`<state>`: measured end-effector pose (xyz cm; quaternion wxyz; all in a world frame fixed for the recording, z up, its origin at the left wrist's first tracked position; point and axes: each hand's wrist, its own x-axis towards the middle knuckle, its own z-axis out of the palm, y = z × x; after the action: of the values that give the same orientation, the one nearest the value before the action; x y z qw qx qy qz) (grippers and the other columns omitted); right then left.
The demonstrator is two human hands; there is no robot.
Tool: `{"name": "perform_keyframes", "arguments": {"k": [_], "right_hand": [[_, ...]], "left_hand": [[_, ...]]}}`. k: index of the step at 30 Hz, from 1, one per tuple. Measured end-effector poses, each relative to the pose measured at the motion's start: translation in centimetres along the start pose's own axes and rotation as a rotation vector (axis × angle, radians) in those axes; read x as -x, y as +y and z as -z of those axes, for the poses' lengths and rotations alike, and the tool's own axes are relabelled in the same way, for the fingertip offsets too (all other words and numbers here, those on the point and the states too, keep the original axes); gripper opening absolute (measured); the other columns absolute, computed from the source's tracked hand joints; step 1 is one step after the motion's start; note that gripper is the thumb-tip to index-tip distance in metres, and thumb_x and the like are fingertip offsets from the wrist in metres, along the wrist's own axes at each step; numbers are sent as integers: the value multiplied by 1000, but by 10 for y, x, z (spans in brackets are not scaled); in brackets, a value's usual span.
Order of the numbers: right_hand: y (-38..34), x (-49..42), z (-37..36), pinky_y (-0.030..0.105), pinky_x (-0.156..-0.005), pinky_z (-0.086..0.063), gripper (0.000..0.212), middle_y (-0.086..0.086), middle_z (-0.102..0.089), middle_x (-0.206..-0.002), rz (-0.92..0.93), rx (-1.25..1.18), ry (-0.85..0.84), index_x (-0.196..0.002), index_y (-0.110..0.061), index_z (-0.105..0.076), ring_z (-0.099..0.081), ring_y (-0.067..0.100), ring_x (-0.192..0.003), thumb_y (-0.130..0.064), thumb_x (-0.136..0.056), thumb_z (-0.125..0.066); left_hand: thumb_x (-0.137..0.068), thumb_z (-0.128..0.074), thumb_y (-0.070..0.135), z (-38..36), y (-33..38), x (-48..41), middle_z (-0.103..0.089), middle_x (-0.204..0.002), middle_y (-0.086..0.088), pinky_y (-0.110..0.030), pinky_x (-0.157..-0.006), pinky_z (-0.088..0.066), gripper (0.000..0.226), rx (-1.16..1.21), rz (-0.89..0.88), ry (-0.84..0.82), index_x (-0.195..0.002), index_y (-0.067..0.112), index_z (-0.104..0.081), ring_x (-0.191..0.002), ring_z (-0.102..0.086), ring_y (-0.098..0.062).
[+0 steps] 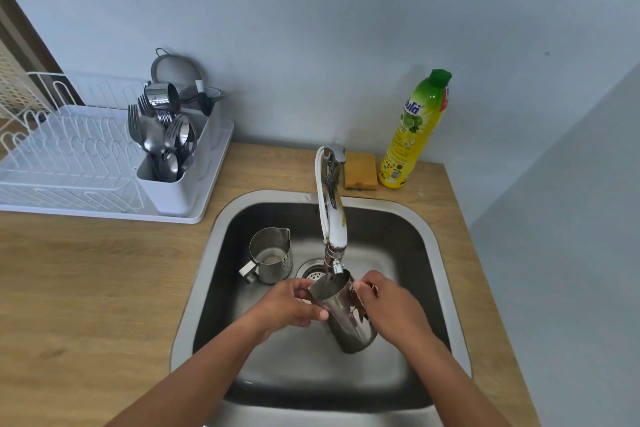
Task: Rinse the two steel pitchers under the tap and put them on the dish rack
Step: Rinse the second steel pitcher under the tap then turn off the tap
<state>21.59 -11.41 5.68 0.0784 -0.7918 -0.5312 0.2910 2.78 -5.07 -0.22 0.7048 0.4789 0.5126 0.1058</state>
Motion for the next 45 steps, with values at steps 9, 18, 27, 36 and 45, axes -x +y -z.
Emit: {"name": "perform_keyframes", "arguments": {"k": [9,18,27,36,45], "right_hand": [[2,1,-1,11,-60,-33,11,-1,-52,-108,50,-184,88,-102,-27,-61,-54,7,-81,-32,-100,-51],[12,-16,-24,43,-80,-61,12,2,-67,-89,-20,-600,81,-85,-24,-67,-66,22,-86,-14,-92,-65],[0,-16,-41,38,-73,-63,16,18,-71,-100,-27,-804,-38,-90,-17,-61,-72,25,-97,-7,-99,-52],[-6,-9,-49,32,-54,-52,19,15,-69,-78,-70,-757,-162,-97,-15,-61,-73,31,-67,-13,-103,-43],[6,0,-29,30,-48,-53,21,6,-65,-69,-66,-406,-113,-90,-33,-58,-73,26,-57,-33,-102,-40]], "left_hand": [[-61,-84,-8,-14,7,-4,-62,-115,6,-24,-78,-58,75,-43,-304,215,-114,34,-50,-100,-65,-10],[-66,-87,14,-1,20,12,-53,-112,30,-20,-95,-46,74,-359,-480,419,-123,41,-47,-111,-53,2],[-62,-89,22,12,24,35,-54,-120,18,-16,-89,-41,81,-451,-494,480,-128,39,-46,-110,-51,-1],[-59,-85,52,19,23,45,-55,-102,24,-18,-83,-48,67,-484,-391,505,-116,38,-54,-95,-58,-1],[-56,-75,68,14,3,36,-76,-87,16,-27,-83,-56,56,-346,-182,314,-99,32,-69,-82,-70,3]]}}
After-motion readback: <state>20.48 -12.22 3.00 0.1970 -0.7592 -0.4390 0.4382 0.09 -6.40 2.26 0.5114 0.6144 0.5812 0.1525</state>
